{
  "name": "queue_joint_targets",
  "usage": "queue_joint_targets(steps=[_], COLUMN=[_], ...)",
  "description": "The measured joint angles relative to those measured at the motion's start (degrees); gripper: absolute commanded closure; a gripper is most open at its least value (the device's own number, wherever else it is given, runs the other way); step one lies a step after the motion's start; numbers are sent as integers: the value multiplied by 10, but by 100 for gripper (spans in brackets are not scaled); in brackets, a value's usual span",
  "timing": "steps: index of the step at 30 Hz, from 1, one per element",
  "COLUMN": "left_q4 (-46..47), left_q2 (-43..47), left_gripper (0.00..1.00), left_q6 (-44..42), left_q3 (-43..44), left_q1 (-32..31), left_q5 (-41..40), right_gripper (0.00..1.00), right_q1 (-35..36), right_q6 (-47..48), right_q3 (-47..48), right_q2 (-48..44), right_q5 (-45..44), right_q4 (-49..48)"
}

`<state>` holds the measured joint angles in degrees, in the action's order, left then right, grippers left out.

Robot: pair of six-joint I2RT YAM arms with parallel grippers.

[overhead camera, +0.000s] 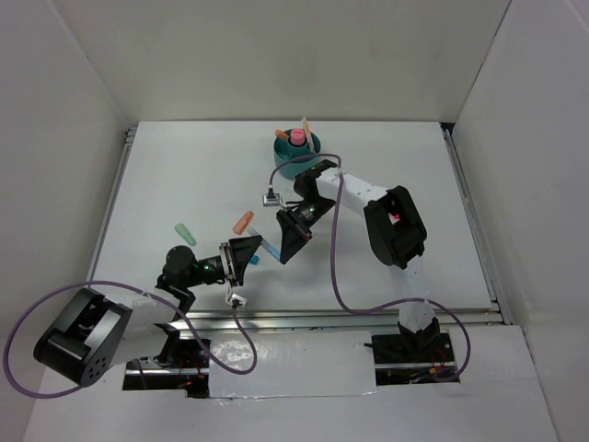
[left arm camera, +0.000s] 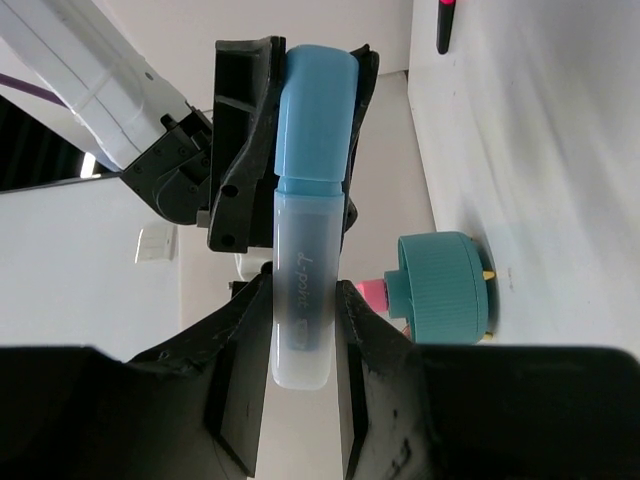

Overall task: Sort the stationery into containers
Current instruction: Close the pen cap on the pen.

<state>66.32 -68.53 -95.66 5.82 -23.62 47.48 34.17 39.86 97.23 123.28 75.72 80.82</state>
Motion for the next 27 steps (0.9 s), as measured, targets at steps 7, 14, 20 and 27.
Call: queue_joint_targets(steps=[7,14,20,27], left_q4=[-12,-32,-12,15], left_q2=[0,1,-17,-39], left_gripper=[100,100,100,100], left_q6=[-15,-17,2,31], left_q3=[1,1,2,7], left_q1=[-1,-5,-23,-44], left_q5=[-13,-13,-40,-77], right_gripper=[100,100,100,100], right_q1=[-26,-43,-45,-45], right_q6=[-27,-30,-29,-30], right_q3=[15,15,17,23], right_q2=[22,27,28,29], right_q5=[17,16,7,-1], right_q4=[9,8,10,19])
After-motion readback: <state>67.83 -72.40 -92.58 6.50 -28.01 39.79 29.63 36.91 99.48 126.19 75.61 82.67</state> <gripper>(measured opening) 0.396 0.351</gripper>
